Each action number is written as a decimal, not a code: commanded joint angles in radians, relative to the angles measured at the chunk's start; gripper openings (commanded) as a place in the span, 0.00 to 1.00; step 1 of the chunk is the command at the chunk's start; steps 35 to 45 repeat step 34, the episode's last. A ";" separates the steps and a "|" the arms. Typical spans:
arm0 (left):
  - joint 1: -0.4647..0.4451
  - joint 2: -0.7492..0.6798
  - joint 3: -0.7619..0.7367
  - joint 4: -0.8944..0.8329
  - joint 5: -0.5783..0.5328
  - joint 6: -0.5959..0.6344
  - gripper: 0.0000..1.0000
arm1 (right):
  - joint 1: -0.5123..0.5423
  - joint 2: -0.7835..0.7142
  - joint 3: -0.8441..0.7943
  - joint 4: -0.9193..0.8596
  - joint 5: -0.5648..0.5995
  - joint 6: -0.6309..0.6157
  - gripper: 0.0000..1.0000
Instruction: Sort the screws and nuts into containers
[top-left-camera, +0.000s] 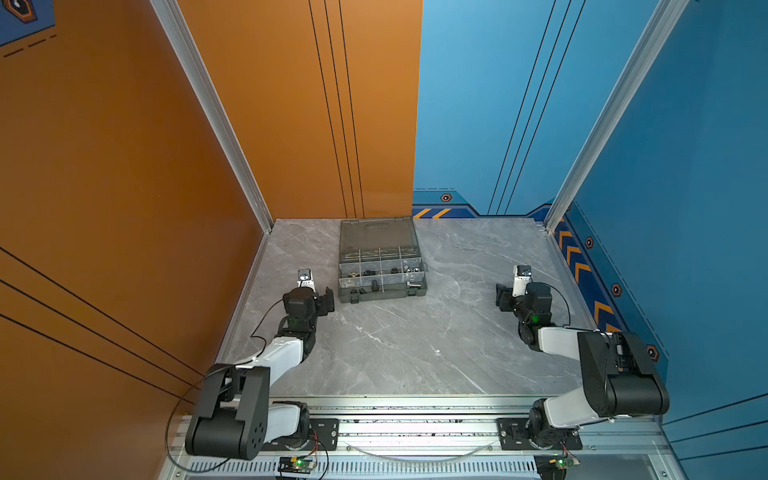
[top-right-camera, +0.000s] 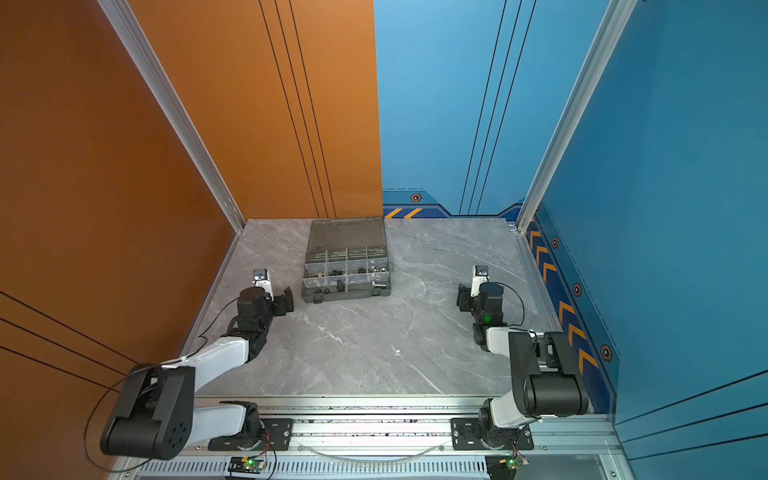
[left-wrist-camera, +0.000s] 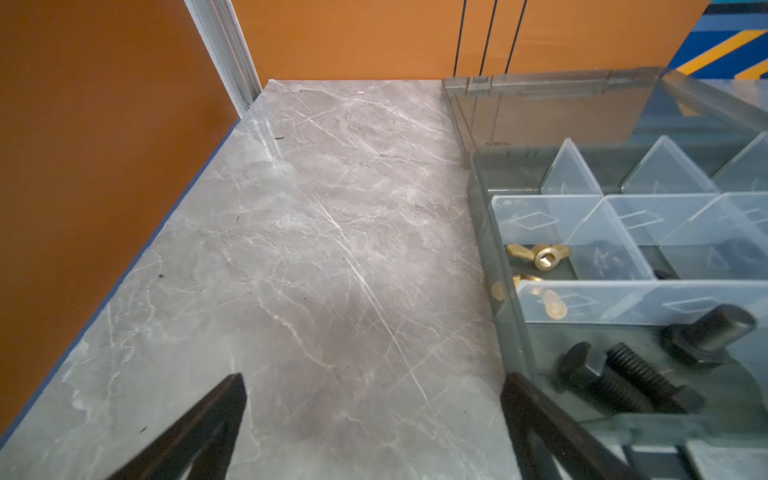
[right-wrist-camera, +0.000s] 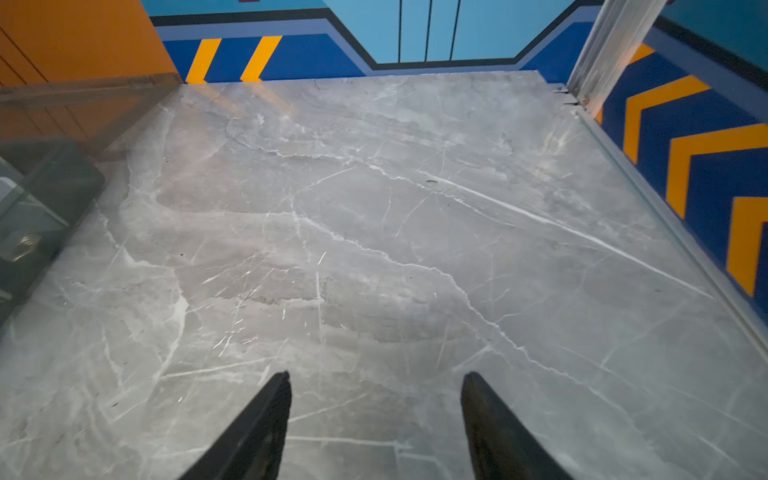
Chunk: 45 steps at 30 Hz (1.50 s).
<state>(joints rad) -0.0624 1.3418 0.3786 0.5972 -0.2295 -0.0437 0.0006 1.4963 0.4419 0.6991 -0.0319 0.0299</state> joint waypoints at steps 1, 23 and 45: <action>0.012 0.096 -0.069 0.330 0.034 0.050 0.98 | 0.009 0.015 -0.023 0.077 0.097 0.023 0.78; 0.005 0.224 -0.019 0.366 -0.087 0.021 0.98 | 0.016 0.031 -0.047 0.137 0.119 0.023 1.00; 0.014 0.220 -0.021 0.365 -0.086 0.013 0.98 | 0.018 0.031 -0.049 0.139 0.122 0.021 1.00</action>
